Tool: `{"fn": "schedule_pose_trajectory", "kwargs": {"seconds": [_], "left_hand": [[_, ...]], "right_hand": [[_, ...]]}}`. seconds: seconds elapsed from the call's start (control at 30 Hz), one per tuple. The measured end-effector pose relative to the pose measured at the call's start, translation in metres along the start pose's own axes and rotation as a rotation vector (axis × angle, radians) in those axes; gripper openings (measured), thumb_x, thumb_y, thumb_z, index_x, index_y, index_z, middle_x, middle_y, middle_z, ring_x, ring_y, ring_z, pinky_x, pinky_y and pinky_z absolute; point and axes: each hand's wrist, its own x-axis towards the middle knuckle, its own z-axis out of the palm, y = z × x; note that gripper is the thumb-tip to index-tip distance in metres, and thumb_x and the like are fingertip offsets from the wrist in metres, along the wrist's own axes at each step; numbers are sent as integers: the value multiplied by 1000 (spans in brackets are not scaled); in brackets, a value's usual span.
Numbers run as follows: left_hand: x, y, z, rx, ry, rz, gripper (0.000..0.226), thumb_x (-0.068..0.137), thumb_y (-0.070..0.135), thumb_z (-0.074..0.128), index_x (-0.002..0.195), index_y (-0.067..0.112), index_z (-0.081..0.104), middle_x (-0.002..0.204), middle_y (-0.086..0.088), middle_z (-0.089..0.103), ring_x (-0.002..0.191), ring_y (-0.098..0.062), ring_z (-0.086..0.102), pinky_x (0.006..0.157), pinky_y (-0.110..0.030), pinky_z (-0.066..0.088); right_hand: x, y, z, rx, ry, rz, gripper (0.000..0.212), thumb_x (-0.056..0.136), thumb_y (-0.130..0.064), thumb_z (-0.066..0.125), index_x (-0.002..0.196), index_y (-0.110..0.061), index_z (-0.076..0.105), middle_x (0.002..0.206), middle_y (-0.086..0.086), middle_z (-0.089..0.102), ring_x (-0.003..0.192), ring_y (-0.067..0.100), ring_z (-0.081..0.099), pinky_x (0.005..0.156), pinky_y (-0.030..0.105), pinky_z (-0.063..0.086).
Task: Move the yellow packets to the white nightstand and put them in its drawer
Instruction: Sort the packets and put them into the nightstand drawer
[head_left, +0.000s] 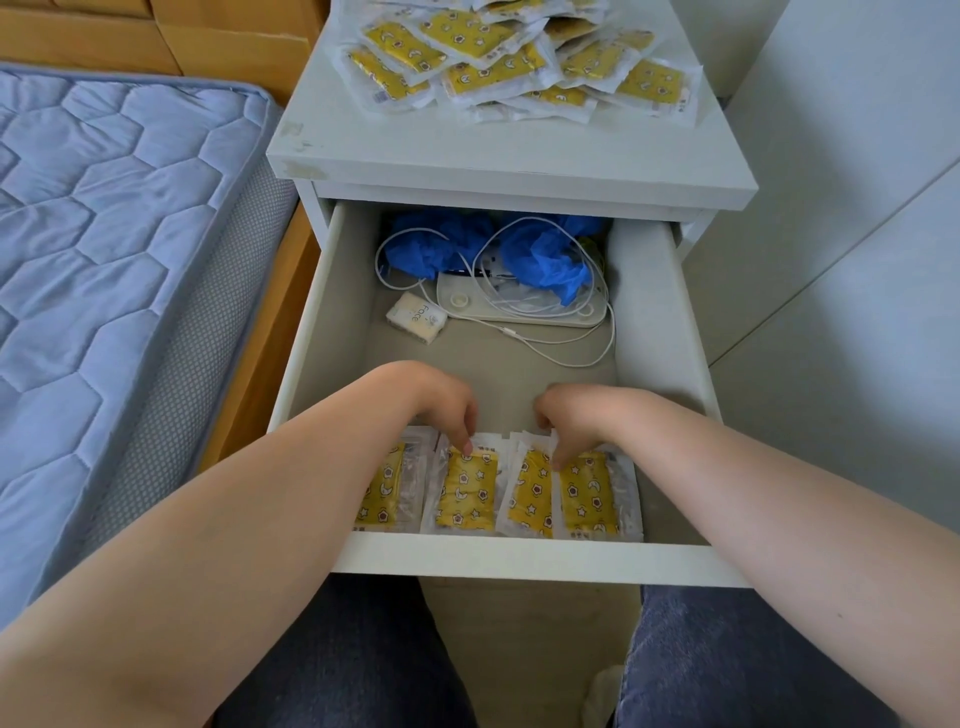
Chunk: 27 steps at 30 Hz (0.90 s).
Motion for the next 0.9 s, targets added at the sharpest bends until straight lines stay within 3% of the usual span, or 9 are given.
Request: {"fn": "schedule_pose_trajectory", "kwargs": {"seconds": [0.33,0.47,0.6,0.77,0.9], "left_hand": [[3,-8,0,-47,-44,-2,51,89,40,63,134,20,50,135,-1,53,121,-21,51,105,-39,42],[0,-9,-2,-88,-5,-6,46,92,37,60,134,20,52,132,-1,55,118,-21,53,103,-39,43],[-6,-7,-7,-154,205,-36,42,94,34,57,134,20,52,132,-3,55,117,-21,53,95,-30,41],[-16,10,-18,-318,539,-12,35,95,24,53,129,17,58,131,-5,56,118,-21,53,95,-30,41],[-33,20,-30,-388,777,31,28,94,18,50,118,16,64,118,-4,63,104,-19,59,87,-28,46]], "right_hand": [[5,-11,2,259,23,-174,49,78,-26,75,123,-17,57,121,-1,59,106,19,58,88,32,51],[9,-7,0,332,199,-80,35,86,-27,64,119,-19,60,118,-2,61,105,19,58,86,30,48],[4,2,-6,395,386,30,26,88,-23,55,113,-20,62,113,0,63,101,21,59,86,34,50],[-11,10,-24,395,611,104,16,88,-21,51,99,-20,63,100,2,66,90,23,61,78,37,53],[-31,10,-47,386,755,89,16,89,-20,47,94,-19,62,99,3,65,88,25,60,76,39,52]]}}
